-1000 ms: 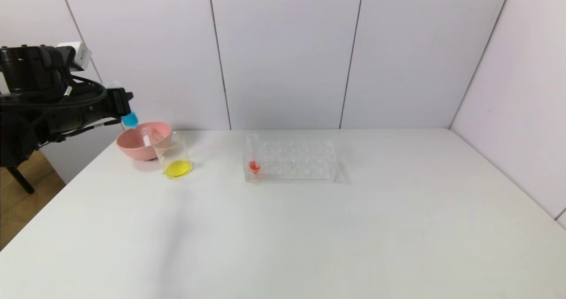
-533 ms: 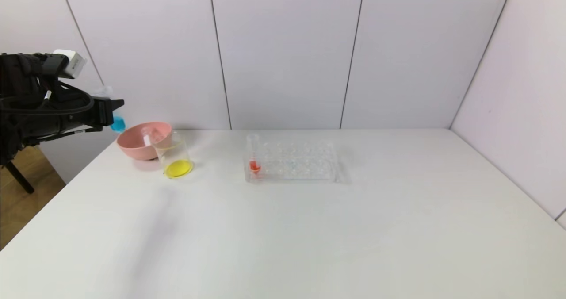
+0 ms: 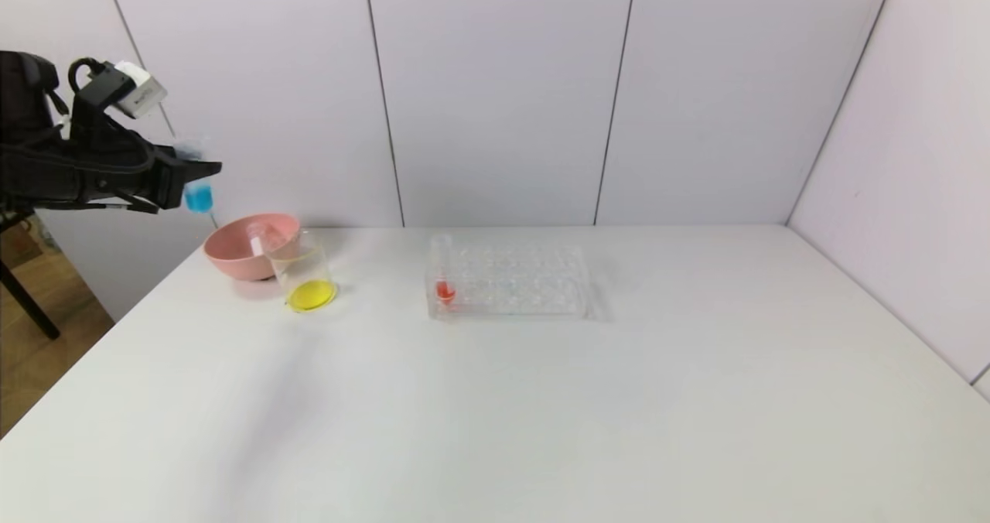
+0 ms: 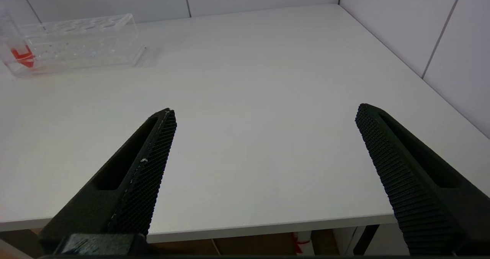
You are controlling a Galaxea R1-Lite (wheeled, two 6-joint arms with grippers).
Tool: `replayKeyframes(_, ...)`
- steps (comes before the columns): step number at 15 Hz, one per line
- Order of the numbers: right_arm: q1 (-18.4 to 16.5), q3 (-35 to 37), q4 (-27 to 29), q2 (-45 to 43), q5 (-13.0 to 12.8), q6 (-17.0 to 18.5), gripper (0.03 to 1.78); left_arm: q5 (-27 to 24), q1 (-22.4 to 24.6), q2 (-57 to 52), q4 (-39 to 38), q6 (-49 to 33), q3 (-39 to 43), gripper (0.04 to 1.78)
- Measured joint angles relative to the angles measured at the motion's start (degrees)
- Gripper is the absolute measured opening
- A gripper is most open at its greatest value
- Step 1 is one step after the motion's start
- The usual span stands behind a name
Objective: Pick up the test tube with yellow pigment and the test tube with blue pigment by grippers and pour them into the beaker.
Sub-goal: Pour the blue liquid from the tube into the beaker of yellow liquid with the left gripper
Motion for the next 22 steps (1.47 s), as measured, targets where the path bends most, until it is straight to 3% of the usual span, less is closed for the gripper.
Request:
replayKeyframes(3, 0.00, 0.00, -0.01, 0.00, 0.00, 0.02, 1.71, -2.95, 1.32, 2.46, 9.89, 12.43, -7.90, 0.46)
replayKeyframes(6, 0.00, 0.00, -0.01, 0.00, 0.02, 0.00, 1.71, -4.29, 1.76, 5.60, 14.76, 22.48, -13.53, 0.46)
replayKeyframes(14, 0.00, 0.00, -0.01, 0.00, 0.00, -0.02, 1.71, -3.30, 1.68, 13.65, 32.35, 43.28, -29.88, 0.46)
replayKeyframes(22, -0.01, 0.00, -0.01, 0.00, 0.02, 0.00, 1.71, 6.67, 0.13, 16.51, 33.87, 48.43, -32.00, 0.46)
